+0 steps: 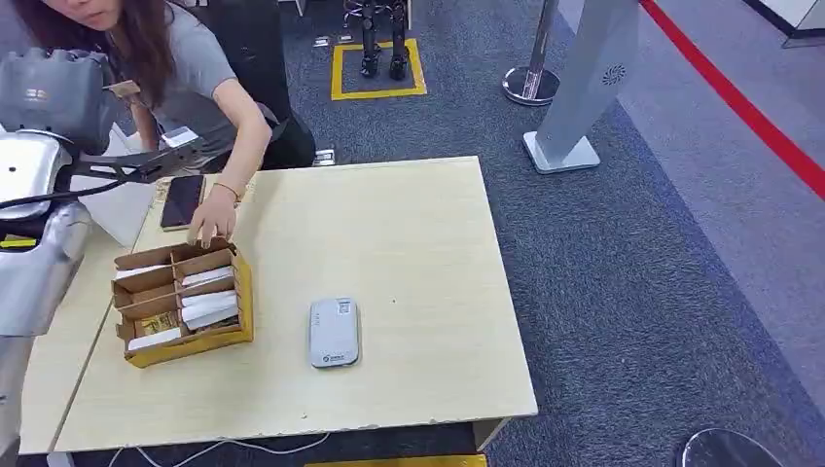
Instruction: Pass the card to the sensor for recognition and then transmit it.
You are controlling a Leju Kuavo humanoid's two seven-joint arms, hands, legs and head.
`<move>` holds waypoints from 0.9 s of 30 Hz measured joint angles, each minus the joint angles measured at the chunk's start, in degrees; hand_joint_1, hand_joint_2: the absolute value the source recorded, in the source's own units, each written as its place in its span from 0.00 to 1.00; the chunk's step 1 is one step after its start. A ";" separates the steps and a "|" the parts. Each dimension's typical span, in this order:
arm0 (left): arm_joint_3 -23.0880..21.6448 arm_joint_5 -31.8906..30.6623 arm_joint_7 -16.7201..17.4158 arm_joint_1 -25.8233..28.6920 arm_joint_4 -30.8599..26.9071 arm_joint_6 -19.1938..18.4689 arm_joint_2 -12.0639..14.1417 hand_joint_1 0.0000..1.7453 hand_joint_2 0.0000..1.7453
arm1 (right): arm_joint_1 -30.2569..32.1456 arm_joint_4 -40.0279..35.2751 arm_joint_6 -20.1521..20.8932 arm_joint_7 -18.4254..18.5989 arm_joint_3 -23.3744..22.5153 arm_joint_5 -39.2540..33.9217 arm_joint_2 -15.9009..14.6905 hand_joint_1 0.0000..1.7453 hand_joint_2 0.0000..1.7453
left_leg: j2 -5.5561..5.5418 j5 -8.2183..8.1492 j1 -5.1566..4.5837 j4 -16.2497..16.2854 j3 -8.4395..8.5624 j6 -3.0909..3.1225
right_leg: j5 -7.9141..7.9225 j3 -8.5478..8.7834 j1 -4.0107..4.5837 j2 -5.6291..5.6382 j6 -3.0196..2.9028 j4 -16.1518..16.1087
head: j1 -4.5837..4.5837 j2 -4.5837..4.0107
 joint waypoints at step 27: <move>0.79 -7.82 -2.07 -0.53 23.31 9.04 -3.13 0.00 1.00 | -0.09 0.09 0.00 1.46 1.55 0.28 0.00 0.00 0.00 | -0.01 0.01 0.00 0.00 -0.06 -0.03 | 0.00 -0.01 0.00 -0.01 0.00 0.00 | 0.00 0.00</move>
